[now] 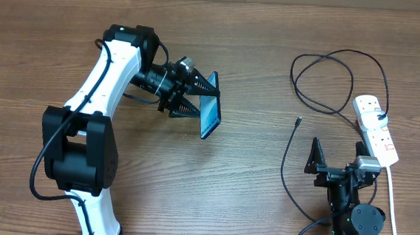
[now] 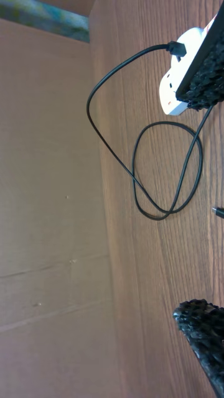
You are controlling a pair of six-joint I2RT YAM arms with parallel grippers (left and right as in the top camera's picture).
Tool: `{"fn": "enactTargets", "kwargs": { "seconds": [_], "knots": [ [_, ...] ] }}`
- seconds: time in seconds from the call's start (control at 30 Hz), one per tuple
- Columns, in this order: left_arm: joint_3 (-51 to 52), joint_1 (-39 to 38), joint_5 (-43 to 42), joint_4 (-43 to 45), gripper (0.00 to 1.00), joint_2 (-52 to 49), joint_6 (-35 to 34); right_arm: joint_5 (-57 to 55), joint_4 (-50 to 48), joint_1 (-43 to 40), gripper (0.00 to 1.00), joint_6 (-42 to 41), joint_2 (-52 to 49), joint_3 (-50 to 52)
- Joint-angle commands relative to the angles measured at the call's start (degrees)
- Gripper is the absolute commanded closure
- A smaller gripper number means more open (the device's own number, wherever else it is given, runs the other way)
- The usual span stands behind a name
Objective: Plug charger to phone and switch on socket
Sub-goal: 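Lift the phone with the left gripper and tilt it upright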
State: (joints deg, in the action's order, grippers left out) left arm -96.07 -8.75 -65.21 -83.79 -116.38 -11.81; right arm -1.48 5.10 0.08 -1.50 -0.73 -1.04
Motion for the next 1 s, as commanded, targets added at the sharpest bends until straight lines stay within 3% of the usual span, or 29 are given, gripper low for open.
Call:
{"fn": "enactTargets", "kwargs": {
  "seconds": [0.0, 0.47, 0.7, 0.97],
  "knots": [
    [-1.6, 0.2, -3.5, -0.2, 0.75, -0.2, 0.8, 0.1, -0.4, -0.1, 0.0, 0.1, 0.6, 0.6],
    [-1.6, 0.2, 0.5, 0.0, 0.74, -0.2, 0.0, 0.1, -0.3, -0.1, 0.0, 0.1, 0.6, 0.6],
    [-1.6, 0.2, 15.8, 2.4, 0.76, -0.2, -3.8, 0.1, -0.4, -0.1, 0.0, 0.1, 0.6, 0.6],
    [-4.2, 0.2, 24.7, 4.2, 0.83, -0.2, -7.1, 0.1, -0.4, -0.1, 0.0, 0.1, 0.6, 0.6]
  ]
}}
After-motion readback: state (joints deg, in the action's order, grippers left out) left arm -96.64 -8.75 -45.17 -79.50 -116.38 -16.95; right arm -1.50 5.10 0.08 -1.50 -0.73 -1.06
